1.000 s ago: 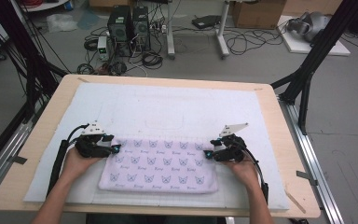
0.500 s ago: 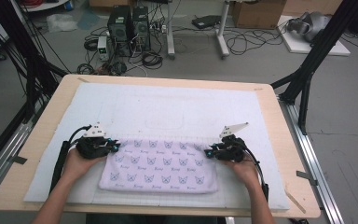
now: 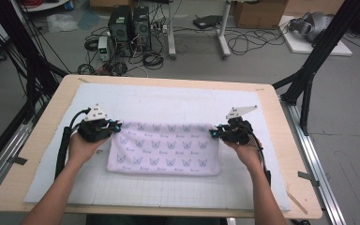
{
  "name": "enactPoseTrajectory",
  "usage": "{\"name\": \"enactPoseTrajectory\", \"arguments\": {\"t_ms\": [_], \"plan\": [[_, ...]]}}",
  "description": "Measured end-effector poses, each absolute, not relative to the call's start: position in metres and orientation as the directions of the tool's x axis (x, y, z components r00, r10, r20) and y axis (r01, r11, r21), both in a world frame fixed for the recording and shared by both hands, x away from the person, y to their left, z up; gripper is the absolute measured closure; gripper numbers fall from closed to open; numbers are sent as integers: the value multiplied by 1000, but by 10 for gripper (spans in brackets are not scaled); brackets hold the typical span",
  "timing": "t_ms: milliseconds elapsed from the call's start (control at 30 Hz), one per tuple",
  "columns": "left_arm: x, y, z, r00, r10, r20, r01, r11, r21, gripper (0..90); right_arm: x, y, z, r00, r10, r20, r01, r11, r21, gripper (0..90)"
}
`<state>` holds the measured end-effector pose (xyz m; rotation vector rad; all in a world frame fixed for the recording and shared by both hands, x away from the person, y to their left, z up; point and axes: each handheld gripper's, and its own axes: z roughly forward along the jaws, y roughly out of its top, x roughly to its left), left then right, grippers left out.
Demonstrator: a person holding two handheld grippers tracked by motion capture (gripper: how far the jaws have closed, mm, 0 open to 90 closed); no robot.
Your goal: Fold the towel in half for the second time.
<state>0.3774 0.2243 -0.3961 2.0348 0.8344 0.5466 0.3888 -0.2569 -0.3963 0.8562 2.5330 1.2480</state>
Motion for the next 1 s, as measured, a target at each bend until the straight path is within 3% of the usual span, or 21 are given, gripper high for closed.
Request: {"name": "enactPoseTrajectory", "arguments": {"t_ms": [200,267,333,600,667,700,767,1000], "plan": [[413,220,-378,659,746,97,336,-407,850,795,425,-250,-381,-786,616,43,416,476,775,745],[426,220,-382,625,774,98,383,-415,825,640,437,-249,-381,-760,648,39,434,463,773,609],[430,224,-385,617,783,75,405,-398,823,584,445,-252,-385,-738,670,74,465,425,777,586],[407,236,-392,656,755,19,399,-368,840,566,430,-248,-389,-756,645,115,476,420,772,531],[398,236,-394,674,739,21,389,-378,840,599,422,-245,-388,-773,626,107,456,430,779,558],[395,236,-395,684,729,21,386,-386,838,627,415,-243,-388,-790,605,100,440,447,779,617],[386,235,-399,700,714,23,375,-394,839,635,406,-241,-391,-800,593,95,432,459,776,627],[368,241,-405,712,702,-6,380,-378,844,584,392,-245,-397,-797,593,118,440,435,786,587]]}}
